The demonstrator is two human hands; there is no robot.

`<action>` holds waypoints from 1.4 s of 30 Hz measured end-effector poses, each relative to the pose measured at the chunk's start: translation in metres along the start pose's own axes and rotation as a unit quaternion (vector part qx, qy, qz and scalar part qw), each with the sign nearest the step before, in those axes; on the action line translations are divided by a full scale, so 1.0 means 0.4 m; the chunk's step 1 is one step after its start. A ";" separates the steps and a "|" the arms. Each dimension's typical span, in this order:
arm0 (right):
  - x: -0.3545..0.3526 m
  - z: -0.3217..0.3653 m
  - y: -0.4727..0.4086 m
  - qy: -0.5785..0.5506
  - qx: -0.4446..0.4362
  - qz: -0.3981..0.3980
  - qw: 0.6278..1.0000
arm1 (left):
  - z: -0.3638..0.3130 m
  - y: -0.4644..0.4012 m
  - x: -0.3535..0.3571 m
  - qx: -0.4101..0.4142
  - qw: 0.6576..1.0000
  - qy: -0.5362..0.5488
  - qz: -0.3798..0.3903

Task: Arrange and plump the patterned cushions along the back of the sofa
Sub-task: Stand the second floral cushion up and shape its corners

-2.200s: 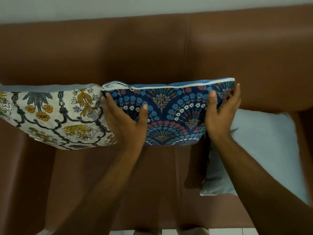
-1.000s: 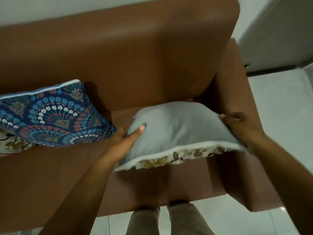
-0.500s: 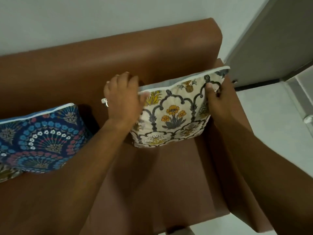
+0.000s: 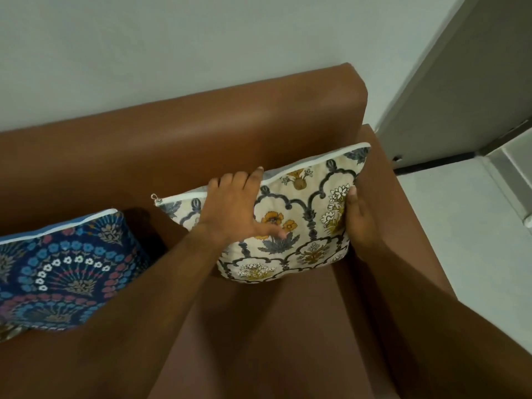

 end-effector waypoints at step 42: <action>-0.107 0.010 -0.133 0.258 -0.255 -0.194 0.912 | 0.050 -0.066 0.075 -0.123 0.952 0.250 -0.124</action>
Point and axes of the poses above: each hand's wrist, its own y-axis away from the middle knuckle, its own x-axis out of the palm, z = x × y, the point moved 4 cm from there along -y, towards the middle knuckle, and after that the axes turned 4 degrees about z, right-handed, at the moved point
